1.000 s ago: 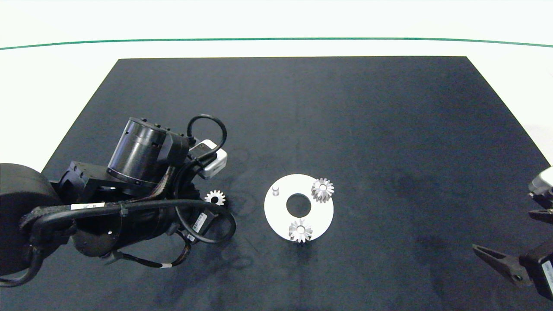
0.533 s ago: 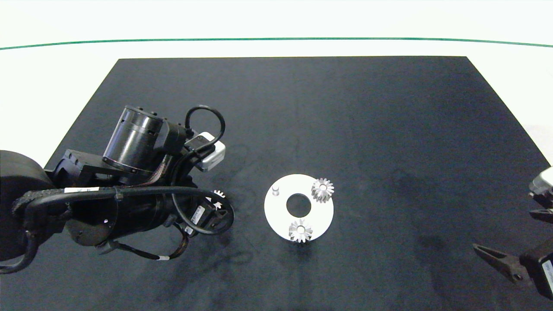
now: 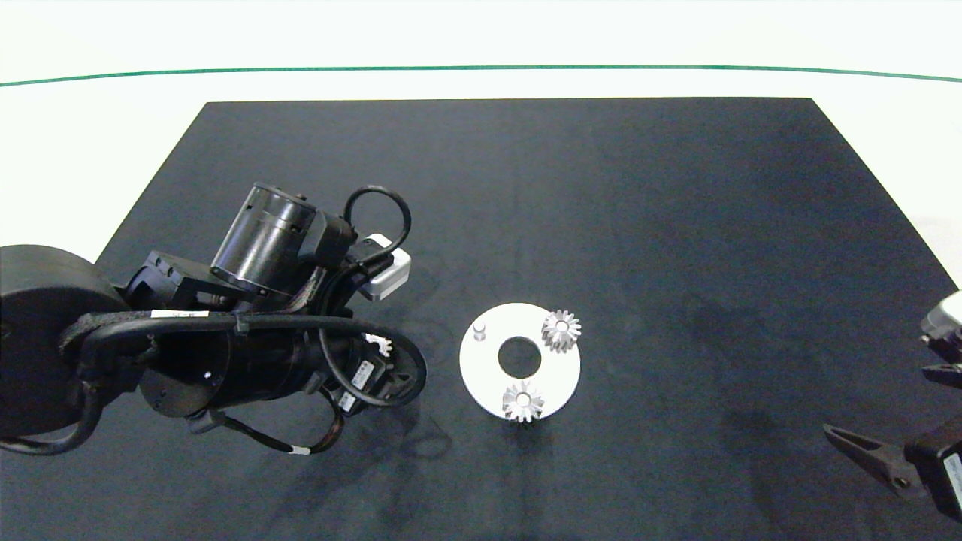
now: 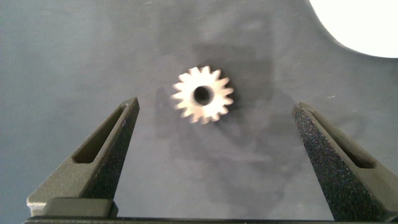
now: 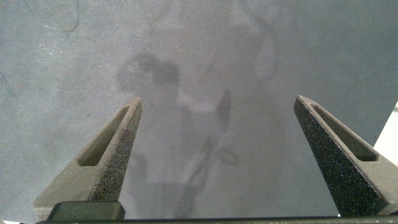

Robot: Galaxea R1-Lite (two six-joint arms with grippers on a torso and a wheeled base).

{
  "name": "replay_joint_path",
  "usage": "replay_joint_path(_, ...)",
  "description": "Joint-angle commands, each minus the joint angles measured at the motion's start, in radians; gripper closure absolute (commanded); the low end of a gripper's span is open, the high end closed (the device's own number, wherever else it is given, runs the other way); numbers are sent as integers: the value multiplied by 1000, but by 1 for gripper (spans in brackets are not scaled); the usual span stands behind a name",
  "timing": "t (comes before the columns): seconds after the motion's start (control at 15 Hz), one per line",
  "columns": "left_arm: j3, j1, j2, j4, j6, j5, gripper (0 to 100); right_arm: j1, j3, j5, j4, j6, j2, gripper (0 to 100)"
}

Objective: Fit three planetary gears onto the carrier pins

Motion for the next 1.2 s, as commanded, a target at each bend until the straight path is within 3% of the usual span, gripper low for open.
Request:
replay_joint_path(0.07, 4, 7, 7, -2, -19, -76, 0, 0, 0, -3, 2, -1, 0, 0)
replay_joint_path(0.33, 16, 38, 6, -57, -28, -104, 0, 1, 9, -3, 2, -3, 2, 0)
replay_joint_path(0.4, 35, 44, 4, -98, -28, -119, 0, 1, 9, -3, 2, -3, 2, 0)
replay_joint_path(0.8, 153, 81, -11, -259, -19, -148, 0, 1, 10, -3, 2, -3, 0, 0)
replay_joint_path(1.2, 191, 98, -17, -270, -15, -171, 0, 1, 15, -3, 2, -4, 0, 0)
